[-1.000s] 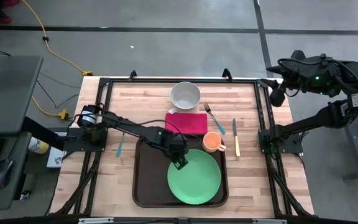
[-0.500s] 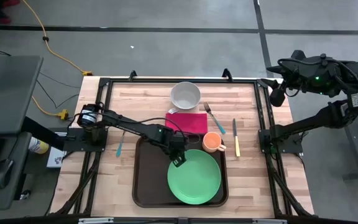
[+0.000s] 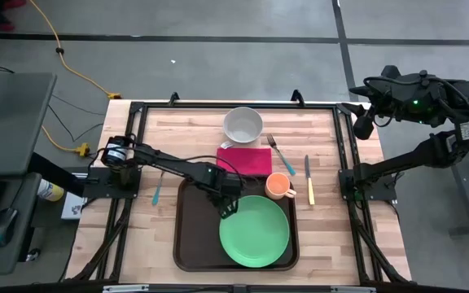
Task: Set up tray
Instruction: Put the green plate on the brown serving tray to the bottom of the orange mug
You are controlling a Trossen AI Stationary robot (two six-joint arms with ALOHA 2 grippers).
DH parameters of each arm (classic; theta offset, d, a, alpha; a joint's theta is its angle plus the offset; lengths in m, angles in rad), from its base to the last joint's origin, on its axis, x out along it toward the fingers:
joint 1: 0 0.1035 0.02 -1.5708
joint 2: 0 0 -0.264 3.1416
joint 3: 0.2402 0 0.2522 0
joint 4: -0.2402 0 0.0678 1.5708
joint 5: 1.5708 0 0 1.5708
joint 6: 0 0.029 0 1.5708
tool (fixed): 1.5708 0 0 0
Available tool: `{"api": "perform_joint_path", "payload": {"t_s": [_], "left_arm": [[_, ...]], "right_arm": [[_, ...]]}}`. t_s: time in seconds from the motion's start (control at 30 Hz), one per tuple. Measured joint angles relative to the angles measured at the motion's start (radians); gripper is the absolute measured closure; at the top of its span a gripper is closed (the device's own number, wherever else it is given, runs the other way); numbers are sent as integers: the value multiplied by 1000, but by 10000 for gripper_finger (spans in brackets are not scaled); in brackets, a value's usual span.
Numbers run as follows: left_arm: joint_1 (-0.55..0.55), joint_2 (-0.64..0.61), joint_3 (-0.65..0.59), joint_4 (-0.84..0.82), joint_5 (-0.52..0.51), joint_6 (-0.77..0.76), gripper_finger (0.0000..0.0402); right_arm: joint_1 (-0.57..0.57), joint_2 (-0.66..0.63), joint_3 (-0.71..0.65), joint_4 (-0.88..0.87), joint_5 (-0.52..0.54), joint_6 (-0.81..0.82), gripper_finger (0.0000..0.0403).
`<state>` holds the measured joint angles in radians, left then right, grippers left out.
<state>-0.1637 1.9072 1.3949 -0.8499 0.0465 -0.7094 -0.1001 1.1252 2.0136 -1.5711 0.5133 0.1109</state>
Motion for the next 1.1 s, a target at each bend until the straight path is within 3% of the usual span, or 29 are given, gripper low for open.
{"api": "perform_joint_path", "payload": {"t_s": [0.17,0.37,0.7,1.1], "left_arm": [[-12,0,0,-11,109,89,389],[-54,0,0,-17,134,294,384],[-89,0,0,-16,32,660,386],[-86,0,0,21,32,775,393]], "right_arm": [[0,0,0,0,0,0,212],[0,0,0,0,0,-6,212],[0,0,0,0,-13,-7,212],[0,0,0,0,-24,0,212]]}}
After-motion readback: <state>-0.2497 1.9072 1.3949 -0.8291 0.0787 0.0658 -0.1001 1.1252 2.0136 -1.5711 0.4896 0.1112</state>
